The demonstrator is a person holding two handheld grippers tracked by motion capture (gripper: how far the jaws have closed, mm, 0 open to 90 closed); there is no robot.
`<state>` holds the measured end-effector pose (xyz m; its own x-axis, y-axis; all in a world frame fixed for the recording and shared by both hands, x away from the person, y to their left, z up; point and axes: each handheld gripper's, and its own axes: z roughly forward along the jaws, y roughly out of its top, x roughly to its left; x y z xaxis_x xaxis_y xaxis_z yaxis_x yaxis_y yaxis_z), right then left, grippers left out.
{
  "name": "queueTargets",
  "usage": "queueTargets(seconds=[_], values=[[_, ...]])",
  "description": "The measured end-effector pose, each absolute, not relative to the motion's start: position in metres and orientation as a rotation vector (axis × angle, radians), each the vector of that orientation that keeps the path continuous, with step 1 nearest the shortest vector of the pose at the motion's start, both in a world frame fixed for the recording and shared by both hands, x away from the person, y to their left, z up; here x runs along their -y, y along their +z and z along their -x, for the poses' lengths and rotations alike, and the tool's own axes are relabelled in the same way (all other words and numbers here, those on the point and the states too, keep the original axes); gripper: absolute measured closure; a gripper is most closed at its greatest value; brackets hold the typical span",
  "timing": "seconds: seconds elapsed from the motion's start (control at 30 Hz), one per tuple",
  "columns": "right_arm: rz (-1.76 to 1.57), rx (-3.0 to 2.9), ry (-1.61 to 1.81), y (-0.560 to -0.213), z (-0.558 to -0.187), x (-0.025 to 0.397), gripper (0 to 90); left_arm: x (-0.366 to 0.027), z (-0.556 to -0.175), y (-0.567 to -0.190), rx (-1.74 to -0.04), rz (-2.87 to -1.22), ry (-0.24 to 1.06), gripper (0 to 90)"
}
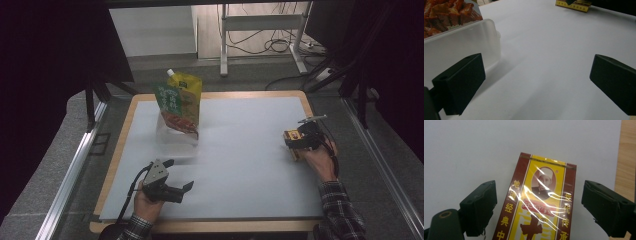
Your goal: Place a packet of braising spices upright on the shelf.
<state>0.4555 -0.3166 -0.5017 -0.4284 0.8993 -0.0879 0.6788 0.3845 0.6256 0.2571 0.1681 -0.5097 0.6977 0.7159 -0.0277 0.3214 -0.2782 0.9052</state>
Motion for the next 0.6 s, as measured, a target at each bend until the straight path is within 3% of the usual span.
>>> queueTargets(seconds=[0.27,0.43,0.6], values=[[-1.405,-2.253,0.681,-0.5081,-0.4573,0.3191,16.9,-0.1681,-0.2571,-0.5097,-0.809,-1.874,0.477,0.0],[-1.458,-2.275,0.691,-0.5062,-0.4569,0.3174,29.9,-0.1681,-0.2571,-0.5097,-0.810,-1.873,0.477,0.0],[-1.449,-2.284,0.675,-0.5037,-0.4562,0.3160,31.7,-0.1682,-0.2571,-0.5097,-0.809,-1.872,0.476,0.0]])
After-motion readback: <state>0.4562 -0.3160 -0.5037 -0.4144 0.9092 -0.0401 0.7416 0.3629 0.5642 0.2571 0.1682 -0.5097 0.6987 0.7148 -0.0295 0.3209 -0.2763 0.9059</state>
